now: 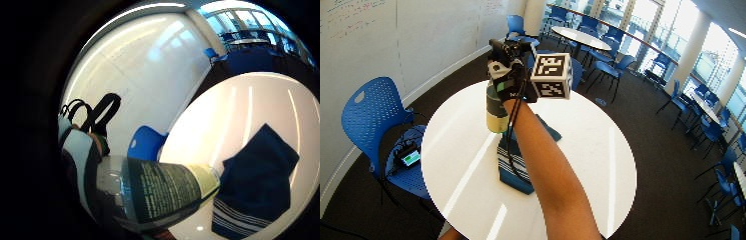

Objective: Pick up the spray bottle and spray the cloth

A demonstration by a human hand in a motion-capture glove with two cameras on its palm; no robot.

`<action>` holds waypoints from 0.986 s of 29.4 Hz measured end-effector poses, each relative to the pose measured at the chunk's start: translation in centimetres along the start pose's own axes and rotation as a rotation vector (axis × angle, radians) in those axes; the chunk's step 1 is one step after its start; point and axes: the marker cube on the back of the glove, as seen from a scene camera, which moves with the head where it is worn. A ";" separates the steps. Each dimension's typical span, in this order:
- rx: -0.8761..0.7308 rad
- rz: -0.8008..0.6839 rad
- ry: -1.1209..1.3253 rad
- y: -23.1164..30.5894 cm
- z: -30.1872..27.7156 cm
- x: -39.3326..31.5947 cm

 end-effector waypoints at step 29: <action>-0.031 0.017 0.036 0.9 4.6 3.5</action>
